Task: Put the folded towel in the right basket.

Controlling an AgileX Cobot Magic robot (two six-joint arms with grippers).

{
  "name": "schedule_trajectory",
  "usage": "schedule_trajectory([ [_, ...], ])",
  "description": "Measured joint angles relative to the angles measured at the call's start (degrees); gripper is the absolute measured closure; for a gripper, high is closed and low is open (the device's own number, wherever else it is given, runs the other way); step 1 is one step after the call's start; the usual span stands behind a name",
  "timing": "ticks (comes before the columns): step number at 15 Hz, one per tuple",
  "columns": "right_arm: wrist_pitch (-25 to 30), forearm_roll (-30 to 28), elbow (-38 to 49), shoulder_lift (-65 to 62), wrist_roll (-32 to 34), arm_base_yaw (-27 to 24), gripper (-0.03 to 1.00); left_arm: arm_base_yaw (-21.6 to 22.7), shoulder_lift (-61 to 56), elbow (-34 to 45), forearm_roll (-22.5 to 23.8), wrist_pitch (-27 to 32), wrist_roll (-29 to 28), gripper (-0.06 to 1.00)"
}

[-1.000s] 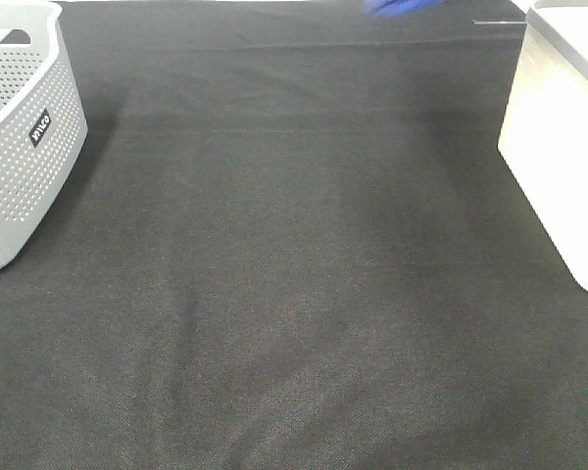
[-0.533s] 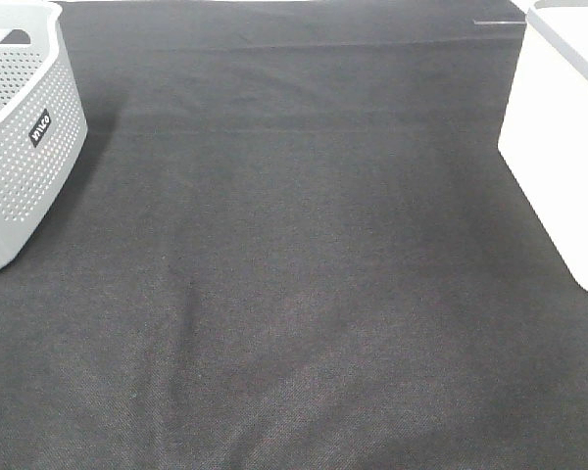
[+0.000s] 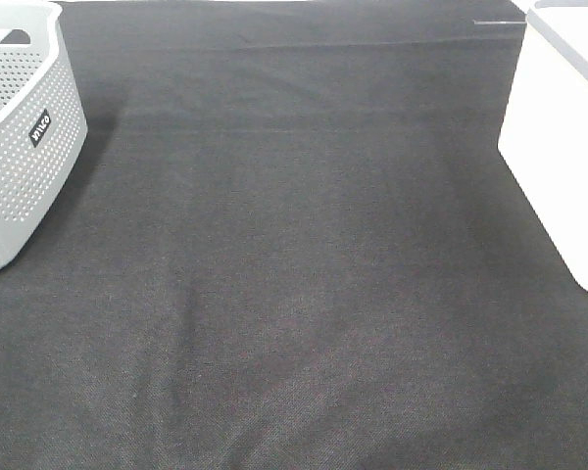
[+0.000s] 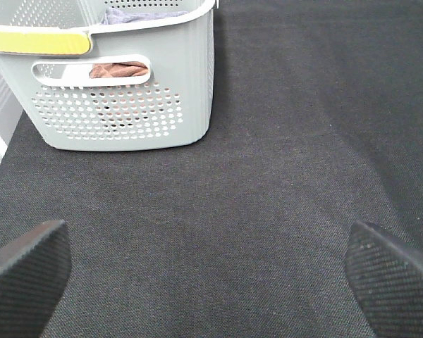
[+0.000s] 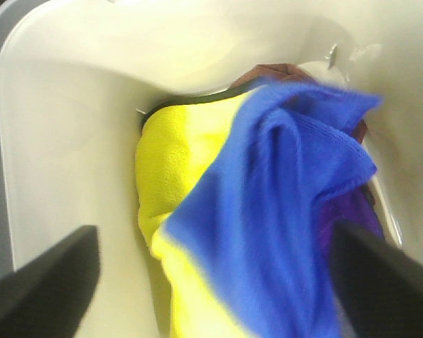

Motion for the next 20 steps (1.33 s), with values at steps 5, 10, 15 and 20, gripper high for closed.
schedule_trajectory([
  [5,-0.06,-5.1,1.66,-9.28,4.3,6.93,0.0,0.0,0.0,0.0,0.0,0.0,0.0,-0.05],
  [10,-0.46,-11.29,22.0,-28.71,5.61,19.19,0.0,0.0,0.0,0.0,0.0,0.0,0.0,-0.05],
  [15,-0.4,-14.5,54.32,-62.28,6.19,19.31,0.0,0.0,0.0,0.0,0.0,0.0,0.0,-0.05],
  [20,-0.4,-16.33,75.86,-92.42,4.35,19.31,0.0,0.0,0.0,0.0,0.0,0.0,0.0,-0.05],
])
